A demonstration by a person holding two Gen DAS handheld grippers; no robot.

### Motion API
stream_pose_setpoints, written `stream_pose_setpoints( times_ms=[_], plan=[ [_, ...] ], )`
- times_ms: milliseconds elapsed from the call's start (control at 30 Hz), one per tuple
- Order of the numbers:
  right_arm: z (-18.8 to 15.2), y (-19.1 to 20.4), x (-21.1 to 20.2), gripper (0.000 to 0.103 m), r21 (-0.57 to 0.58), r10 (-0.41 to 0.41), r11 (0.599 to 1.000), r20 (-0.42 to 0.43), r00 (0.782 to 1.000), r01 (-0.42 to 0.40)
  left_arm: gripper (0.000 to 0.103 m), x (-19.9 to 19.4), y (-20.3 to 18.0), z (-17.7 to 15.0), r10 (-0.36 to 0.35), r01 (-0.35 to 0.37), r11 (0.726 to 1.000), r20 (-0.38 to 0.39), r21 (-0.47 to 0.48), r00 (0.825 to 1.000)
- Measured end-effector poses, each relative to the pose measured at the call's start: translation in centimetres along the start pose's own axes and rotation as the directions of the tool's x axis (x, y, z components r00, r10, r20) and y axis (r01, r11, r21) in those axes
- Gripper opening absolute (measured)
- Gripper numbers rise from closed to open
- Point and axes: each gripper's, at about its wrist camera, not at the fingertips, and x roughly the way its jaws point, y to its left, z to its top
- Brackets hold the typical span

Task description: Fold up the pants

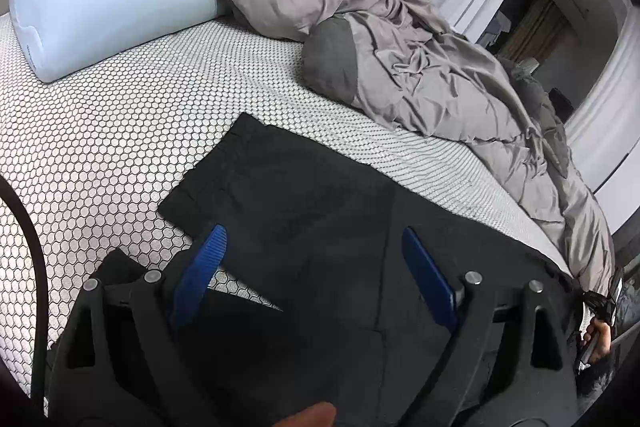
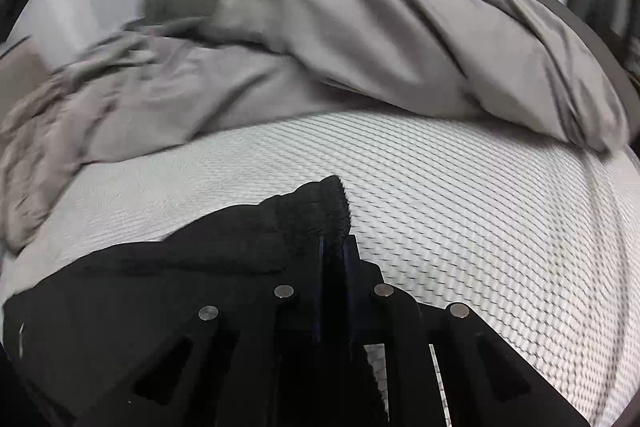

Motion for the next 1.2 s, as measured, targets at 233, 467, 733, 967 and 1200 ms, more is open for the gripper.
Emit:
stream_pose_setpoints(
  times_ms=[233, 467, 733, 967, 1200],
  plan=[
    [-2.5, -0.6, -4.2, 0.057, 0.034, 0.031, 0.999, 0.024, 0.999, -0.032, 0.088, -1.0, -0.5, -0.2, -0.001, 0.000, 1.000, 0.030, 0.011, 1.000],
    [-9.9, 1.8, -14.7, 0.094, -0.086, 0.243, 0.969, 0.143, 0.959, -0.233, 0.102, -4.5, -5.2, -2.7, -0.069, 0.056, 0.986, 0.077, 0.158, 0.995],
    [-18.3, 6.9, -18.1, 0.102, -0.162, 0.383, 0.921, 0.201, 0.901, -0.355, 0.102, -6.4, -10.1, -10.6, -0.113, 0.093, 0.943, 0.045, 0.319, 0.993],
    [-20.8, 6.5, -15.3, 0.102, -0.172, 0.272, 0.950, 0.053, 0.961, -0.260, 0.102, -4.6, -12.5, -15.1, -0.070, 0.078, 0.903, -0.035, 0.423, 0.997],
    [-23.9, -7.2, -18.4, 0.102, 0.318, 0.271, 0.886, 0.231, 0.934, -0.336, 0.102, -4.7, -13.7, -14.8, -0.111, 0.120, 0.907, -0.044, 0.403, 0.993]
  ],
)
